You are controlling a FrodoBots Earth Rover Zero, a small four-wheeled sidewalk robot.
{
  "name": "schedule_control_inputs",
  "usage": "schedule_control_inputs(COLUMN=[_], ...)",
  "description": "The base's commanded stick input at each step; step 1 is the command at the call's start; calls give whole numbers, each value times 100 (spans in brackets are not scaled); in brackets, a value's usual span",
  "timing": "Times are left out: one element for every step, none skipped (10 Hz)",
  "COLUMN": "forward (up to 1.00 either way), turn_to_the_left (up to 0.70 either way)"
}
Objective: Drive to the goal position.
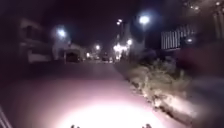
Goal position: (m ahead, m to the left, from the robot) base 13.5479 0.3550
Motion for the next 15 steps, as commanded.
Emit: schedule_control_inputs(forward=[100,100,100,100,100,100,100,100,100,100,100,100,100,100,100], turn_to_the_left=[0,0,0,0,0,0,0,0,0,0,0,0,0,0,0])
